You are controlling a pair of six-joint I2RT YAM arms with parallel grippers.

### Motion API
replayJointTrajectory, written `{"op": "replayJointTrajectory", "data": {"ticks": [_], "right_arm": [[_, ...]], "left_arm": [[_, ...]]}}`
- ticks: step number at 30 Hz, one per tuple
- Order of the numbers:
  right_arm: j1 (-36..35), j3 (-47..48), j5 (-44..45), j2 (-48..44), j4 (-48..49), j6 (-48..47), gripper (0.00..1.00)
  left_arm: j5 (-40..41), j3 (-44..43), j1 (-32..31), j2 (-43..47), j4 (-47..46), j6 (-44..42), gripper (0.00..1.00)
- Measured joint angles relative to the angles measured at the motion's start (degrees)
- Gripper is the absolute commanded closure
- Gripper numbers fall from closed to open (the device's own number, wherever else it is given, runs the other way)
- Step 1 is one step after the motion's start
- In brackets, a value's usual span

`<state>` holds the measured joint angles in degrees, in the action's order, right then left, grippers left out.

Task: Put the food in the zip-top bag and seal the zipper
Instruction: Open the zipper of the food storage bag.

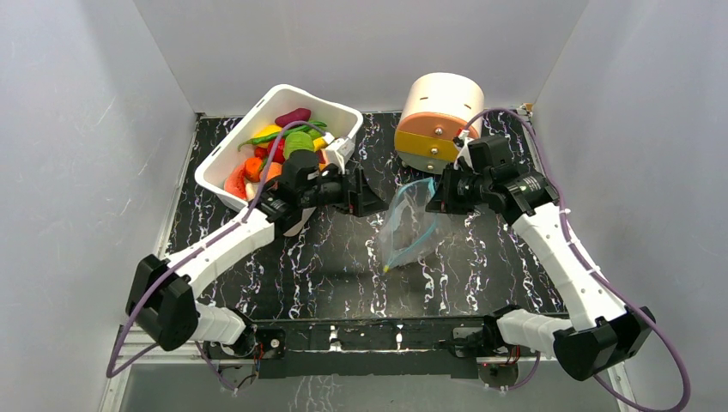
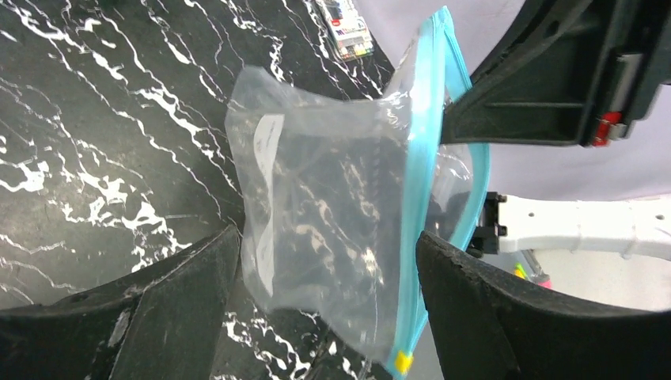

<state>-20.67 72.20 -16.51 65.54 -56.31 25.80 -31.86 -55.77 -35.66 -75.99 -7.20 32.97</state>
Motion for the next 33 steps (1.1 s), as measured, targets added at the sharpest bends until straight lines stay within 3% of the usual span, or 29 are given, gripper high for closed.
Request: {"op": "replayJointTrajectory", "data": {"ticks": [6, 9, 12, 15, 16, 17, 18, 20, 33], "right_arm": [[-1.4, 4.6, -1.5, 3.2, 1.6, 0.6, 1.00], [-1.8, 5.4, -1.6, 3.6, 2.3, 0.7, 1.00], [-2.1, 5.4, -1.6, 3.7, 2.4, 0.9, 1.00], [-2.3, 5.4, -1.6, 4.1, 2.4, 0.9, 1.00], [-2.3, 5.4, -1.6, 4.3, 2.4, 0.9, 0.96], [-2.5, 5.5, -1.4, 4.5, 2.3, 0.9, 0.86], [-2.5, 5.8, -1.1, 4.7, 2.0, 1.2, 0.73], [-3.0, 7.4, 0.5, 5.6, 1.2, 3.2, 0.64], [-9.5, 4.5, 9.7, 0.2, 6.4, 23.6, 0.54]], "left_arm": [[5.7, -7.2, -3.9, -4.1, 4.3, -4.6, 0.21], [7.5, -8.0, -4.7, -4.2, 4.7, -6.0, 0.31], [8.9, -8.0, -5.2, -4.2, 5.7, -7.1, 0.52], [10.4, -8.0, -5.5, -4.2, 6.6, -8.3, 0.84], [11.1, -8.0, -5.5, -4.2, 6.9, -8.6, 0.96], [11.8, -8.0, -5.6, -4.2, 7.3, -9.0, 1.00], [12.4, -8.0, -5.6, -4.1, 7.6, -8.9, 1.00], [13.8, -7.9, -5.8, -3.8, 7.8, -9.2, 1.00], [21.9, -0.7, -6.1, 0.4, 0.4, 4.5, 1.00]]}}
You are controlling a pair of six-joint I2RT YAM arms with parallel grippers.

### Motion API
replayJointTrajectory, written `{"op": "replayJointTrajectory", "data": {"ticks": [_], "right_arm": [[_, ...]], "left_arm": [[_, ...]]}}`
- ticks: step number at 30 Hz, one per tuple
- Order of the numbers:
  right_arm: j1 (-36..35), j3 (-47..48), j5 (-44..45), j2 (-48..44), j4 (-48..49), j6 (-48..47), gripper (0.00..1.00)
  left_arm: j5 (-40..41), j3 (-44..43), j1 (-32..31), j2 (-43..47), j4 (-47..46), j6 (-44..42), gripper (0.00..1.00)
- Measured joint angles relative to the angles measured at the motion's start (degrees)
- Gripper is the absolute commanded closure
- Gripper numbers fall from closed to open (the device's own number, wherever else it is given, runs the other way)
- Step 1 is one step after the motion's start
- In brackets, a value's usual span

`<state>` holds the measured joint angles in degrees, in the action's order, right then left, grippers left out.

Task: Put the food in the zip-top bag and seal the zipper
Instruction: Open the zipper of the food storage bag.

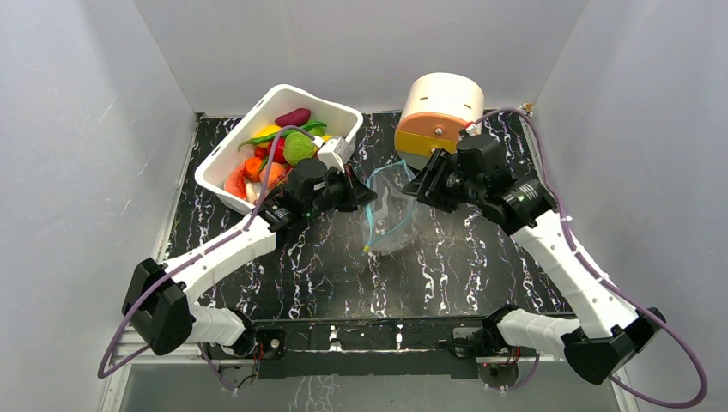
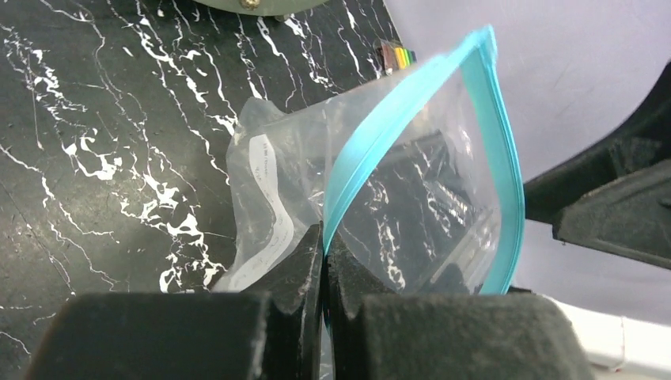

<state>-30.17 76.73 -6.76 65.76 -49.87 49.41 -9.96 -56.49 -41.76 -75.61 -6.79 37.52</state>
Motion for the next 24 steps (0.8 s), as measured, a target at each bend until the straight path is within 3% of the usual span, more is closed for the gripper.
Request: {"op": "replayJointTrajectory", "data": {"ticks": [13, 15, 18, 24], "right_arm": [[-2.0, -10.8, 4.2, -4.6, 3.6, 8.4, 0.62], [-2.2, -12.0, 4.3, -5.0, 4.8, 9.2, 0.71], [-2.4, -12.8, 4.9, -5.1, 5.7, 9.4, 1.00], [-2.4, -11.5, 10.7, -6.1, 3.5, 6.9, 1.00]], "left_arm": [[5.7, 0.7, 0.0, 0.6, -4.0, 6.7, 1.00], [5.9, 0.7, 0.0, 0.6, -4.4, 7.5, 1.00], [6.1, 0.7, 0.0, 0.6, -4.8, 8.5, 1.00], [6.8, 0.6, 0.0, 0.9, -3.4, 7.3, 1.00]]}}
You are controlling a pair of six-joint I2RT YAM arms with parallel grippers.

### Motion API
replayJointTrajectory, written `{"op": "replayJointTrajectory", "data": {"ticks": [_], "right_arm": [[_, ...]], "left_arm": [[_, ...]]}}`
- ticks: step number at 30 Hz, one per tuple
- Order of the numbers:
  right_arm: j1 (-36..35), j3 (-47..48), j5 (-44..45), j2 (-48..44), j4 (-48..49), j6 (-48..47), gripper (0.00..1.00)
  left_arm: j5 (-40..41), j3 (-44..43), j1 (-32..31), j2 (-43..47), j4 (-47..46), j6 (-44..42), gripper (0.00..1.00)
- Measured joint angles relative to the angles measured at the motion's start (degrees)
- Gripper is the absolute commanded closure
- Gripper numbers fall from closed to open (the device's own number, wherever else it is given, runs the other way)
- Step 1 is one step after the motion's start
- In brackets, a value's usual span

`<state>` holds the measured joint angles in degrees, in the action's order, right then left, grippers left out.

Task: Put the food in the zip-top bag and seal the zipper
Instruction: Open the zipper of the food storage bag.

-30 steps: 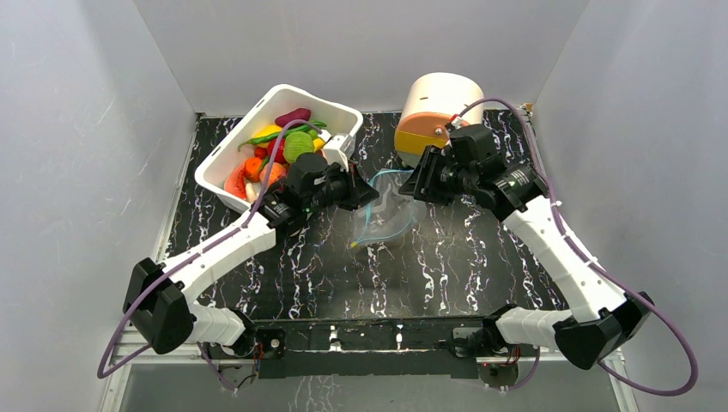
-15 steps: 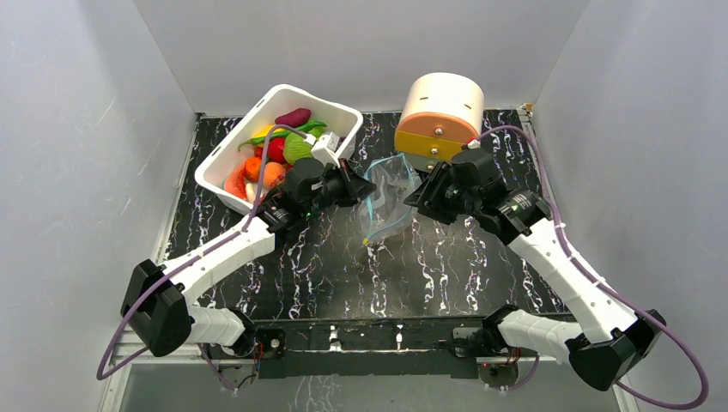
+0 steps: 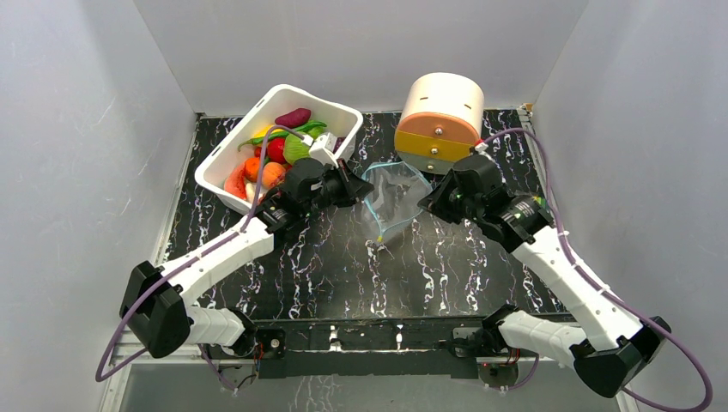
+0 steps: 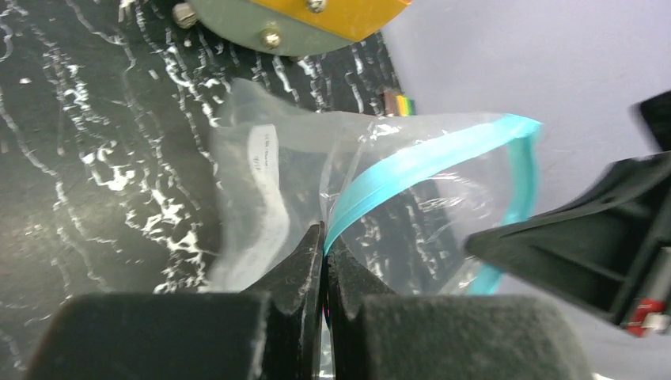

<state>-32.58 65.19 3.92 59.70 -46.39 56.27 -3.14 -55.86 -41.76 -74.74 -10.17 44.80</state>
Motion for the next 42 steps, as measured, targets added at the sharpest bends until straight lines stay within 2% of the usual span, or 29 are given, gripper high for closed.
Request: {"op": "replayJointTrajectory", "data": {"ticks": [6, 10, 12, 13, 14, 17, 21, 24, 30, 34, 39, 42], "right_arm": [[0.0, 5.4, 7.0, -1.8, -4.4, -6.5, 1.00], [-0.1, 6.2, 7.5, -2.8, -6.2, -10.2, 1.00], [0.0, 6.1, 6.5, -2.9, -6.2, -11.3, 1.00], [0.0, 5.7, 5.5, -2.9, -5.9, -11.6, 1.00], [0.0, 5.1, 4.7, -3.0, -5.8, -11.9, 1.00], [0.0, 3.9, 3.1, -3.0, -6.1, -12.7, 1.00], [0.0, 5.9, 6.1, -2.8, -10.2, -14.9, 1.00], [0.0, 11.4, 12.0, -1.9, -15.7, -17.1, 1.00], [0.0, 14.3, 19.3, -1.0, -22.1, -18.8, 1.00], [0.0, 15.0, 22.6, -0.7, -22.8, -19.2, 1.00], [0.0, 7.6, 17.0, -1.8, -17.5, -18.9, 1.00], [0.0, -0.9, 11.5, -2.8, -11.1, -17.7, 1.00]], "left_arm": [[1.7, -1.8, 0.0, 0.4, 9.6, -4.5, 1.00], [0.8, -1.8, -0.1, 0.7, 12.2, -6.1, 0.98], [-0.6, -1.8, -0.2, 0.8, 12.2, -6.9, 0.87], [-1.7, -1.8, -0.2, 0.9, 12.2, -7.6, 0.77], [-2.2, -1.8, -0.2, 0.9, 12.2, -7.9, 0.61], [-3.6, -2.3, -0.2, 0.9, 13.7, -10.0, 0.31], [-3.3, -6.9, -0.2, 1.1, 18.7, -13.7, 0.20], [-2.9, -7.6, -0.2, 3.1, 20.7, -15.1, 0.14], [-3.7, -7.9, -0.2, 6.2, 22.9, -16.2, 0.13], [-0.5, -7.9, -0.2, 8.1, 25.9, -17.1, 0.11], [7.5, -7.8, -0.2, 9.9, 29.6, -19.4, 0.05], [12.7, -7.1, 0.0, 10.2, 30.6, -20.8, 0.02]]}}
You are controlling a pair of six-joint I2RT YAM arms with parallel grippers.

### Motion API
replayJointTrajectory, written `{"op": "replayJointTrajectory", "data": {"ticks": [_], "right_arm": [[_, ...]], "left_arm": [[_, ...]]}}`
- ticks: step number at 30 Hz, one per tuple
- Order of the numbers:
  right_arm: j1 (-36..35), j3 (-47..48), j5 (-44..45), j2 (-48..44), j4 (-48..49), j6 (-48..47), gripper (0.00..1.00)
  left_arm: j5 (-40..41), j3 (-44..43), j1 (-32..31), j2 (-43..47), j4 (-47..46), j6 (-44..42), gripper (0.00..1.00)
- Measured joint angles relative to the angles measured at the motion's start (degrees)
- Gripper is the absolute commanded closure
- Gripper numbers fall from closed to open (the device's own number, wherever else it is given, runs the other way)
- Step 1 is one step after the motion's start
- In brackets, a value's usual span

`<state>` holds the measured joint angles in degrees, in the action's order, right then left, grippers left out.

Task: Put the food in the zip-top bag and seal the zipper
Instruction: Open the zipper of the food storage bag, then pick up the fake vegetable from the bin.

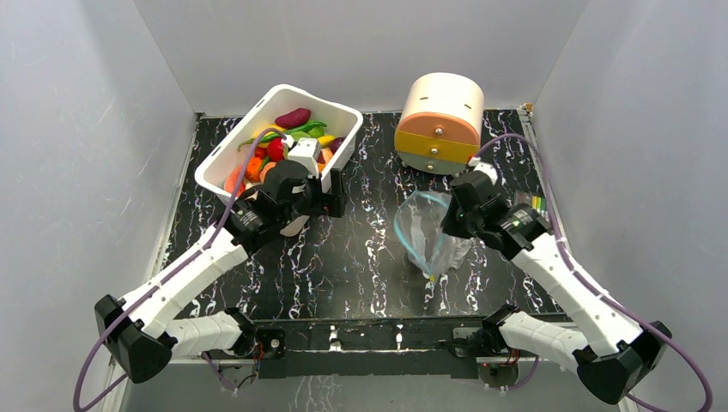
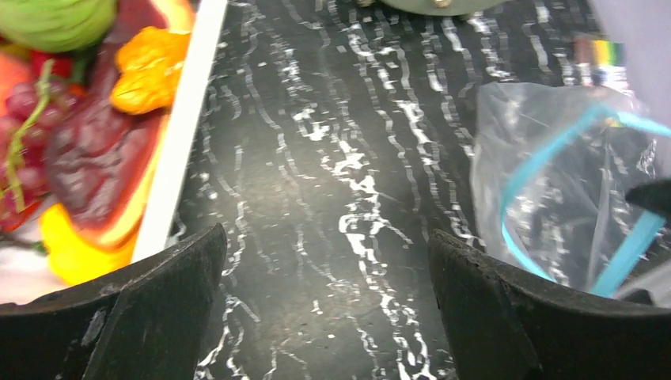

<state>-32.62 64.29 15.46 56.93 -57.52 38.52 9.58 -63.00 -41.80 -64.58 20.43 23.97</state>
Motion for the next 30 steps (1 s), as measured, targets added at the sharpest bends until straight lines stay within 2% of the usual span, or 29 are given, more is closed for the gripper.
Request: {"op": "replayJointTrajectory", "data": {"ticks": [3, 6, 12, 18, 23, 30], "right_arm": [[0.0, -6.2, -4.5, 0.2, 4.3, 1.2, 1.00], [0.0, -8.0, -7.4, 0.2, 7.7, 2.2, 1.00], [0.0, -8.0, -10.3, -1.9, 13.7, 3.7, 1.00], [0.0, -9.1, -13.0, -4.1, 17.7, 4.5, 1.00], [0.0, -10.6, -14.4, -4.3, 18.7, 5.8, 1.00], [0.0, -10.6, -14.6, -3.3, 18.7, 6.1, 1.00]], "left_arm": [[4.3, 0.9, 0.8, -0.2, 1.4, -1.0, 0.02], [7.5, 0.9, 3.5, -1.7, 2.2, -1.6, 0.02], [9.1, -0.9, 12.4, -7.1, 1.7, -2.1, 0.02], [8.6, -5.1, 18.5, -14.1, -2.8, -4.9, 0.04], [9.0, -9.2, 20.5, -20.8, -6.8, -8.2, 0.04], [8.8, -14.1, 22.2, -29.5, -13.2, -11.4, 0.09]]}}
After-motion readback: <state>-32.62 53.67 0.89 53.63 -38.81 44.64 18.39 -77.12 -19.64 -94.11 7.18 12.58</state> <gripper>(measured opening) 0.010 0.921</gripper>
